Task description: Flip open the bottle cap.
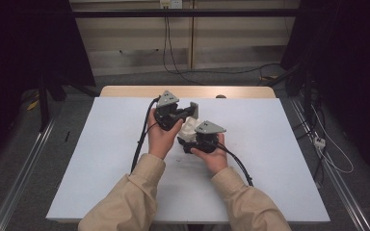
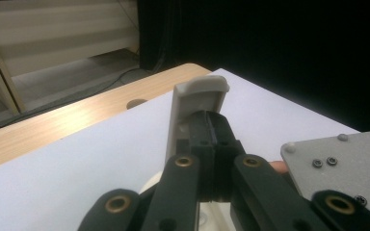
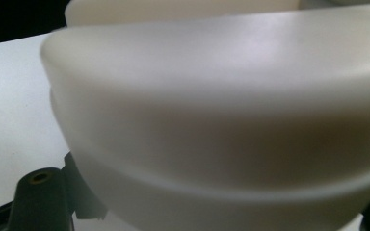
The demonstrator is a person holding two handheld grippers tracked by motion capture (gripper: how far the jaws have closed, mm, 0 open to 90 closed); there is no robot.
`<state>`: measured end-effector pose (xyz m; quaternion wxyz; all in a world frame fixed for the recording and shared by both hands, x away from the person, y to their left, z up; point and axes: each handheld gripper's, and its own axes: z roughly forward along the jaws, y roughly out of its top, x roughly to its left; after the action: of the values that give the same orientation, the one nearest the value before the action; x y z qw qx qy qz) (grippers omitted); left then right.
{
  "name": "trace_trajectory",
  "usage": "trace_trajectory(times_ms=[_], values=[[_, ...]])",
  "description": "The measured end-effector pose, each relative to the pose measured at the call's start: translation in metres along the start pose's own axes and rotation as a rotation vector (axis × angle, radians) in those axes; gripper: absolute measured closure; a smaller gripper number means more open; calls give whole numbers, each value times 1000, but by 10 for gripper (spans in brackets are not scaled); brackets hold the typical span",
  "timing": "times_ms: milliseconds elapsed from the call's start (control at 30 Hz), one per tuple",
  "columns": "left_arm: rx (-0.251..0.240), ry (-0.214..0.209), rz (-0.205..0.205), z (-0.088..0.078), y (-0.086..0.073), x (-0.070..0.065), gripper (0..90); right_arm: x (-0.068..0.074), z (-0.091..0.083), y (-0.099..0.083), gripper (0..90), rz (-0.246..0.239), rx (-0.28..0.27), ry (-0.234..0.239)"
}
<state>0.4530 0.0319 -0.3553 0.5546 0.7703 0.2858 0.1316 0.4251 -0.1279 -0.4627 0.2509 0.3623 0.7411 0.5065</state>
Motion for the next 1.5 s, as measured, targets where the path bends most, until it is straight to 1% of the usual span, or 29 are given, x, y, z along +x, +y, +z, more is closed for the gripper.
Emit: trace_trajectory(times_ms=[100,333,533,767,1500], values=[[0,-2,-4,2,0,0,900,0,0,0,186,0,0,0],[6,0,1,5,2,2,900,0,0,0,186,2,0,0],[3,-7,-10,8,3,2,900,0,0,0,186,1,1,0],[8,-8,-8,12,4,3,900,0,0,0,186,2,1,-1],[15,-1,-14,23,3,6,900,-1,0,0,186,5,2,0]])
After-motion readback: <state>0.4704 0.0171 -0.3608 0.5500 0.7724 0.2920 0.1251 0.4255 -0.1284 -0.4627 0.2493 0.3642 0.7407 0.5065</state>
